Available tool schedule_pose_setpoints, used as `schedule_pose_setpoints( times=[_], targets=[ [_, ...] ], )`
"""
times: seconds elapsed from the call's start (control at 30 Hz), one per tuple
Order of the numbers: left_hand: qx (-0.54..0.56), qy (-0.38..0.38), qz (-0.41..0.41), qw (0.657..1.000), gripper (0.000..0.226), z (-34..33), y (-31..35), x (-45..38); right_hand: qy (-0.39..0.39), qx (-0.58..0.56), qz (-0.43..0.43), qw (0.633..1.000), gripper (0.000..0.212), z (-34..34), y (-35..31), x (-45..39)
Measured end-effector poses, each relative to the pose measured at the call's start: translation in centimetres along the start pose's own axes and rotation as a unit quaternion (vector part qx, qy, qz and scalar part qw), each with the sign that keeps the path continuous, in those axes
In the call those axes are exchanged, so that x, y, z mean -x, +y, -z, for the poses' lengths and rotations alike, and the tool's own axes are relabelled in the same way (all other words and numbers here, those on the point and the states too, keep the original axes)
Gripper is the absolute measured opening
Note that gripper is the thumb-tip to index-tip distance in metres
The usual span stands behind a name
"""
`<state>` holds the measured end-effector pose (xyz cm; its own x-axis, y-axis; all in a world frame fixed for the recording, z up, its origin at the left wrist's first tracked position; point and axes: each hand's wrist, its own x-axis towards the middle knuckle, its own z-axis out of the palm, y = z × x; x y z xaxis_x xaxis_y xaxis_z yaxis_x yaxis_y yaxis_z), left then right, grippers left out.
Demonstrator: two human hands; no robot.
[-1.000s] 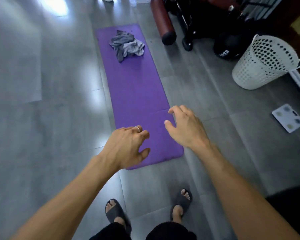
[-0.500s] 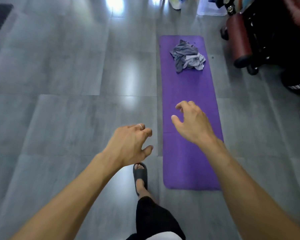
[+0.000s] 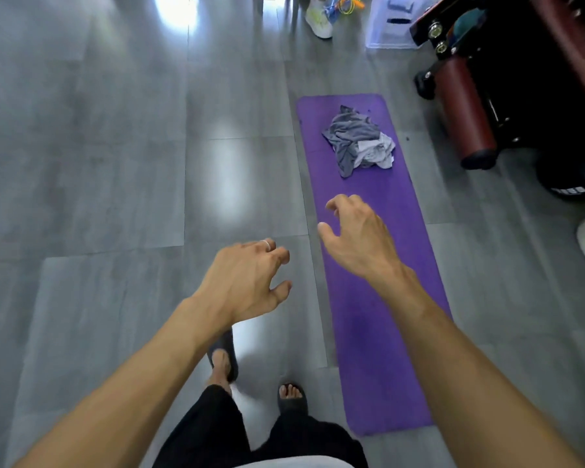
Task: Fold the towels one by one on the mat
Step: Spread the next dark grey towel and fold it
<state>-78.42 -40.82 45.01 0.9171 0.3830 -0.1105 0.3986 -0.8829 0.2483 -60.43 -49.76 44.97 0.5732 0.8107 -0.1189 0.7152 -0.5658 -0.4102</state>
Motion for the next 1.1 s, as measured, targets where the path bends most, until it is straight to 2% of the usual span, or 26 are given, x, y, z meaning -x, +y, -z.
schedule_pose_setpoints(
  times=[0.27, 0.43, 0.6, 0.73, 0.83, 1.1],
  targets=[
    [-0.014, -0.065, -0.065, 0.996, 0.039, 2.7, -11.0, -13.3, 0.018, -0.031, -0.103, 0.994, 0.035, -1.1, -1.9, -14.3],
    [-0.027, -0.101, -0.089, 0.991, 0.039, 2.3, -14.3, -23.8, 0.041, -0.044, -0.145, 0.988, 0.035, -0.9, 1.1, -23.7],
    [-0.029, -0.114, -0.097, 0.988, 0.039, -1.0, -16.0, -37.3, 0.046, -0.051, -0.165, 0.984, 0.037, -1.5, 8.4, -34.8],
    [-0.019, -0.114, -0.117, 0.986, 0.037, -5.6, -17.0, -49.2, 0.058, -0.047, -0.182, 0.980, 0.030, -2.7, 16.0, -44.2],
    [-0.008, -0.125, -0.132, 0.983, 0.040, -9.2, -17.8, -57.1, 0.065, -0.046, -0.205, 0.976, 0.033, -4.3, 21.5, -50.2],
    [-0.018, -0.126, -0.173, 0.977, 0.040, -22.7, -21.5, -76.9, 0.047, -0.036, -0.257, 0.965, 0.035, -14.2, 36.1, -65.2]
  ],
)
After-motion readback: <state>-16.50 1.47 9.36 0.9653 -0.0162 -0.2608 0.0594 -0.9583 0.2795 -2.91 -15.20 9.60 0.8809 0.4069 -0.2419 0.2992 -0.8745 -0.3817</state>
